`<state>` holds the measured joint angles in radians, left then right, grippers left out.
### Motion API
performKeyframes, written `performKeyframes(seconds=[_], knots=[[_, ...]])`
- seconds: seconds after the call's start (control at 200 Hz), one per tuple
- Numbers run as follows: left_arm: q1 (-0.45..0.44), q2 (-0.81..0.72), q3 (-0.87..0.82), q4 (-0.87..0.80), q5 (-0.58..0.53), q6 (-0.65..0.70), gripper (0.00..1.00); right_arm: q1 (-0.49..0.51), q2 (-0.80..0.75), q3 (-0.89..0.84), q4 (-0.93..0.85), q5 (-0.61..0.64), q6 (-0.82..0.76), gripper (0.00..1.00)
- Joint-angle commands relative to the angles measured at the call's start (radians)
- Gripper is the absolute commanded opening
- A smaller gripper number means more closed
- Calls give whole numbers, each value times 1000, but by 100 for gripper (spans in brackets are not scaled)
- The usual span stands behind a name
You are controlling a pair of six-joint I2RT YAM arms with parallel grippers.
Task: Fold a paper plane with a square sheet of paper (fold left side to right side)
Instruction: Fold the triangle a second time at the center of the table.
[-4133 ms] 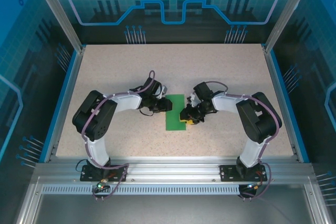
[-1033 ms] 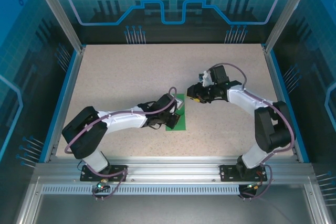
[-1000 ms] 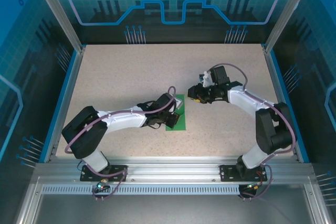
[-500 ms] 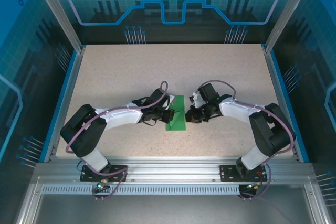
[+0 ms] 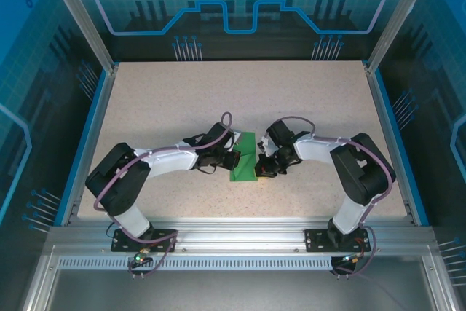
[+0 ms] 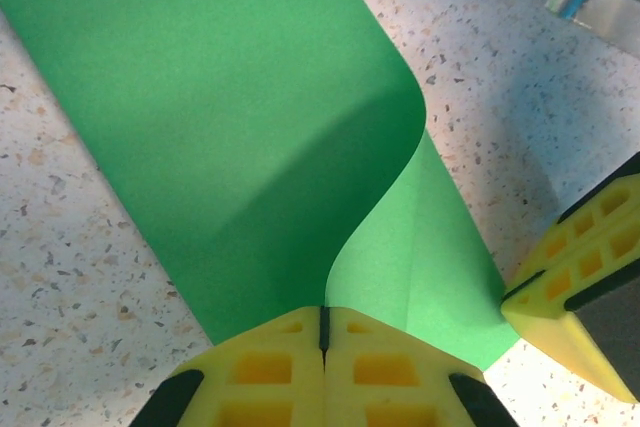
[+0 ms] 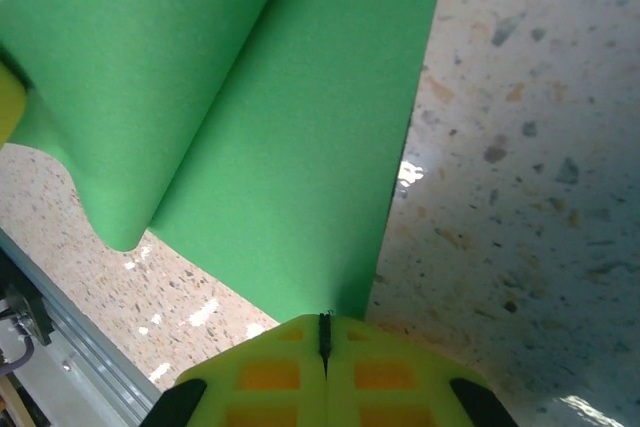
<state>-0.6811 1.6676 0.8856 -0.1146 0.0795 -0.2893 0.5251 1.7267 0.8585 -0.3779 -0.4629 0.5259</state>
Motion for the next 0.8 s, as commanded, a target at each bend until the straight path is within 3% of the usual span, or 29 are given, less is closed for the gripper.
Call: performKeyframes(seconds=[0.0, 0.41, 0.795], knots=[[15, 21, 25, -11, -1, 12, 0, 15, 27, 15, -68, 31, -26, 0], [32, 69, 68, -25, 7, 55, 0, 26, 46, 48, -133, 138, -33, 0], [38, 109, 89, -30, 2, 69, 0, 36, 59, 60, -138, 133, -35, 0]])
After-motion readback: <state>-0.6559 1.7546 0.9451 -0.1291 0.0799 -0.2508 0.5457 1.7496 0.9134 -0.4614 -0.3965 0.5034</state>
